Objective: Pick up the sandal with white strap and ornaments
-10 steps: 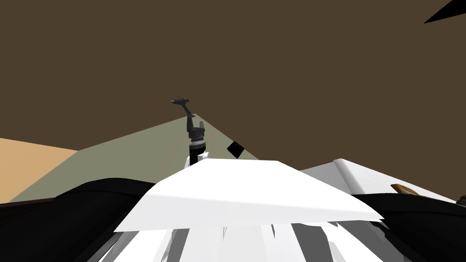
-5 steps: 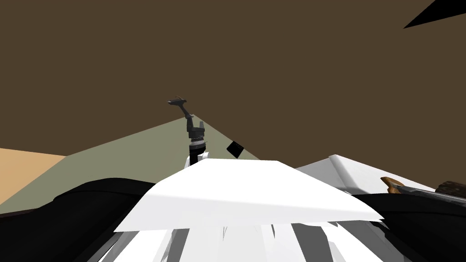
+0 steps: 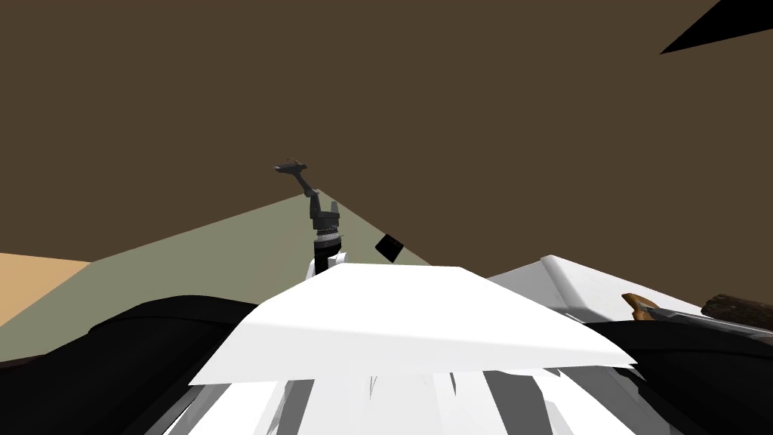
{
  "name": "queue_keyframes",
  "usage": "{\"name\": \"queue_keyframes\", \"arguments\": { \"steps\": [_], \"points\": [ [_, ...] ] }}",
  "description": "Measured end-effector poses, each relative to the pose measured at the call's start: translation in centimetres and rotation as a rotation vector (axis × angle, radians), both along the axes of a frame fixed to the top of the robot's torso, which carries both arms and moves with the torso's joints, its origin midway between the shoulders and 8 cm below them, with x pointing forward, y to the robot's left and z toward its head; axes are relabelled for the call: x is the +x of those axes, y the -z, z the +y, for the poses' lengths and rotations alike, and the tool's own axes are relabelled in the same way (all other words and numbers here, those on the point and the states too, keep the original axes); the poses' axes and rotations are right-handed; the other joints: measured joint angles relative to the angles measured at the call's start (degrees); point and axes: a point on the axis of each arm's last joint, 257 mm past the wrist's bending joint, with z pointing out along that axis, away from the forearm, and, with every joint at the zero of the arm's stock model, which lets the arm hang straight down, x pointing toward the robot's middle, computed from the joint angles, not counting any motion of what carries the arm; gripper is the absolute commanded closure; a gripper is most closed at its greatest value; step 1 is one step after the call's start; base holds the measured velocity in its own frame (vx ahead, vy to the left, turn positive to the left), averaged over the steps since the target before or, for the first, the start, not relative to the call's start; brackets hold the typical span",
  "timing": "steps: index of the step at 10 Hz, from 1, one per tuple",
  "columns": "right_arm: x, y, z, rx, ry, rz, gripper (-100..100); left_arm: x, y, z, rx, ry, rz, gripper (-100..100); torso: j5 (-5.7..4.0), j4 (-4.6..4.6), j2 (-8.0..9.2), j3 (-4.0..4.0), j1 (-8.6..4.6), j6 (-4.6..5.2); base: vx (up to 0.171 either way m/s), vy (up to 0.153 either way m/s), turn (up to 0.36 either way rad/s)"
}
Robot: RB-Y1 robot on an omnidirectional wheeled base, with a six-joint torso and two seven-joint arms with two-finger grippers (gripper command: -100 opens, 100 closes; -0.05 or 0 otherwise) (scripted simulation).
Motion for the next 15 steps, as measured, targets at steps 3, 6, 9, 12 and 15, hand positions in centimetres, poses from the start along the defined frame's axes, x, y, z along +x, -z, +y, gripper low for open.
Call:
{"name": "queue_keyframes", "arguments": {
  "steps": [3, 6, 9, 12, 15],
  "points": [
    [-0.9, 1.2, 0.4, 0.017, -0.017, 0.039, 100, 0.0, 0.0, 0.0, 0.000, 0.000, 0.000, 0, -0.69, -0.03, 0.16, 0.06, -0.20, 0.21, -0.002, 0.009, -0.012],
    [0.3, -0.2, -0.6, -0.013, -0.006, 0.006, 100, 0.0, 0.0, 0.0, 0.000, 0.000, 0.000, 0, -0.65, -0.03, 0.16, 0.07, -0.24, 0.19, -0.001, 0.002, 0.003],
    [1.4, -2.5, -1.4, -0.031, -0.008, -0.014, 100, 0.0, 0.0, 0.0, 0.000, 0.000, 0.000, 0, -0.61, -0.03, 0.14, 0.06, -0.10, 0.23, 0.015, 0.018, -0.034],
    [2.3, -4.2, -1.6, -0.035, -0.019, -0.022, 100, 0.0, 0.0, 0.0, 0.000, 0.000, 0.000, 0, -0.62, -0.04, 0.14, 0.05, -0.10, 0.20, 0.009, 0.010, -0.005],
    [2.2, -5.4, -1.7, -0.037, -0.026, -0.009, 100, 0.0, 0.0, 0.0, 0.000, 0.000, 0.000, 0, -0.58, -0.02, 0.18, 0.08, -0.07, 0.23, 0.012, 0.017, -0.042]
  ]
}}
